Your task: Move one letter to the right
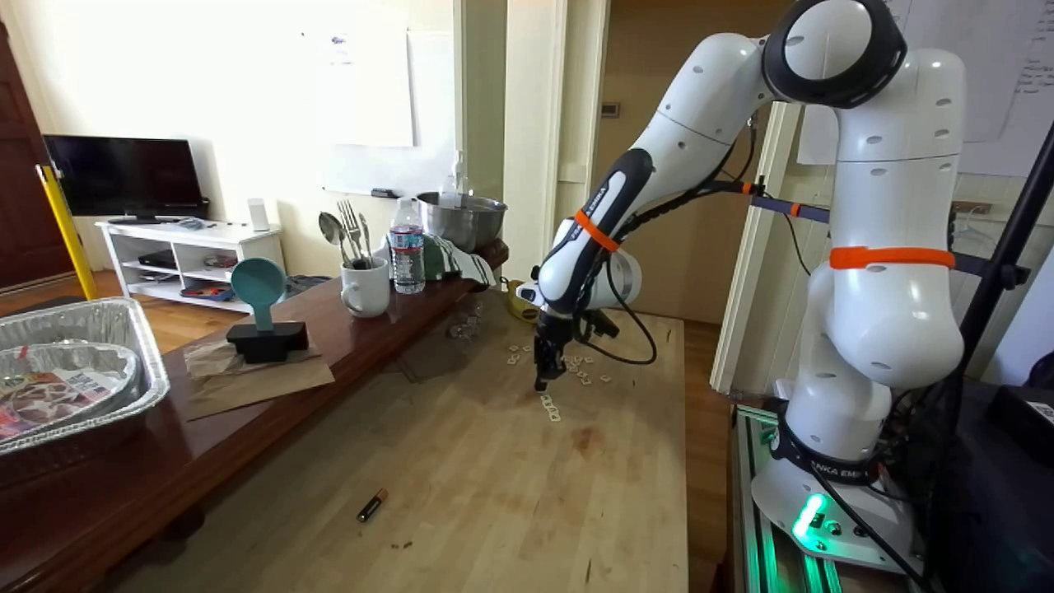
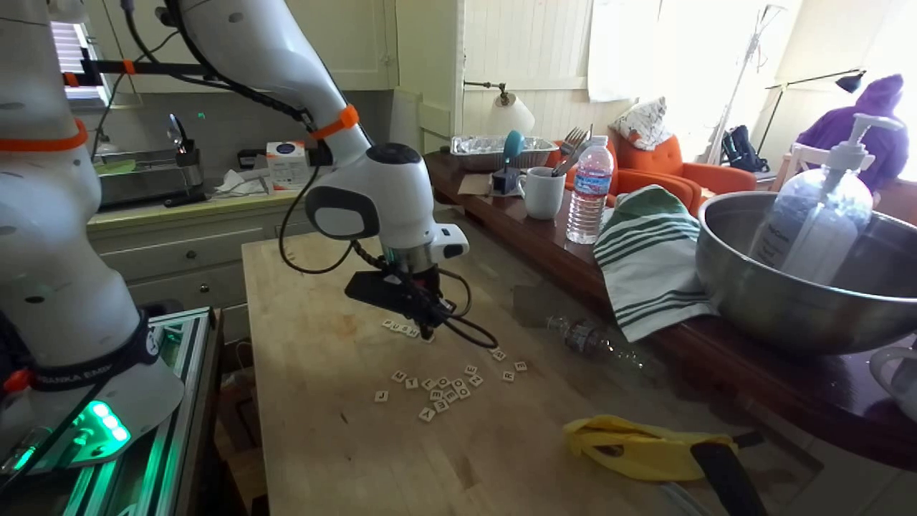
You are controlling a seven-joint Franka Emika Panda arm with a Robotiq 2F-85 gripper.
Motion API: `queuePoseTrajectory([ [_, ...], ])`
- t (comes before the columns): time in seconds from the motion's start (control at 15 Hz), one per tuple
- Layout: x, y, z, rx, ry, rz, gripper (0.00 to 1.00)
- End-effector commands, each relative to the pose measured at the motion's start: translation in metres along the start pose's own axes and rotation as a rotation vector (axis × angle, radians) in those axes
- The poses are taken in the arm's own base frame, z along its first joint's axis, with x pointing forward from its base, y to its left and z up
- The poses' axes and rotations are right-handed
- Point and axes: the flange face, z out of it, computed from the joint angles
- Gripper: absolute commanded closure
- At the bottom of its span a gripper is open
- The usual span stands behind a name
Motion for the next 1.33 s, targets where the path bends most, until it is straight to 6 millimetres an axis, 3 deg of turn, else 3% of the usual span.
queuePoseTrajectory([
  [0.0, -0.021, 0.020, 0.009, -0.037, -0.019, 0.036, 1.00],
  [0.4, -0.063, 0.054, 0.004, -0.080, -0.043, 0.142, 1.00],
  [0.6, -0.074, 0.065, 0.000, -0.106, -0.051, 0.170, 1.00],
  [0.87, -0.066, 0.065, -0.014, -0.121, -0.023, 0.182, 1.00],
  [1.2, -0.038, 0.041, -0.033, -0.106, 0.027, 0.153, 1.00],
  [1.27, -0.033, 0.036, -0.033, -0.093, 0.027, 0.154, 0.96],
])
